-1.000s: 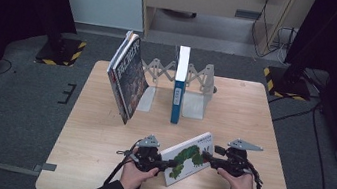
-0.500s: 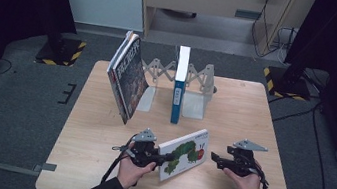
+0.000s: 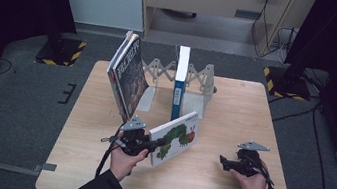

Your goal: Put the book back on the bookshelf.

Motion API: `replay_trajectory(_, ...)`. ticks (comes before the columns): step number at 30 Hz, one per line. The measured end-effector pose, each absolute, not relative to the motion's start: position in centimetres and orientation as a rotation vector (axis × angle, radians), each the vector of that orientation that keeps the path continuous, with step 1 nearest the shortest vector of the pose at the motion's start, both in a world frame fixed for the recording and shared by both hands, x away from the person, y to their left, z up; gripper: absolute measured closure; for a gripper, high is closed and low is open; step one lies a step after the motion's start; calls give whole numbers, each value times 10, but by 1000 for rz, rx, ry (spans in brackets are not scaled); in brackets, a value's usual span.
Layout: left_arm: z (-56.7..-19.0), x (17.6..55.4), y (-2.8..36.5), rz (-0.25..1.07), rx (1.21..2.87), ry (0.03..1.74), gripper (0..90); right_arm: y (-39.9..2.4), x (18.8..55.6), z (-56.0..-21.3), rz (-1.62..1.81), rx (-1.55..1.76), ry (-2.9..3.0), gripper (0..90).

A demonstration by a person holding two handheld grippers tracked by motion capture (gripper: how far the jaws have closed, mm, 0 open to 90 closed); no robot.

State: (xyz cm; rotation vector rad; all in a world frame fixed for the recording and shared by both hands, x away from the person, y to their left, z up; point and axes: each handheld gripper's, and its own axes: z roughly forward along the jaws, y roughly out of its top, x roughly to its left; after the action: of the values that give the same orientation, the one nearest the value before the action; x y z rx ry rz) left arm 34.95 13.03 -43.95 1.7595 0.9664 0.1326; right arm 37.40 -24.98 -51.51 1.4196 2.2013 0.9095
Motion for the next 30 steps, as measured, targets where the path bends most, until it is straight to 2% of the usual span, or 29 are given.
replay_trajectory(14,-421,370,118,295,1726,1012,745,-254,379,-525,807,1437,2245,98)
replay_trajectory(30,-424,397,88,385,1676,1046,744,-257,380,-532,817,1426,2234,51)
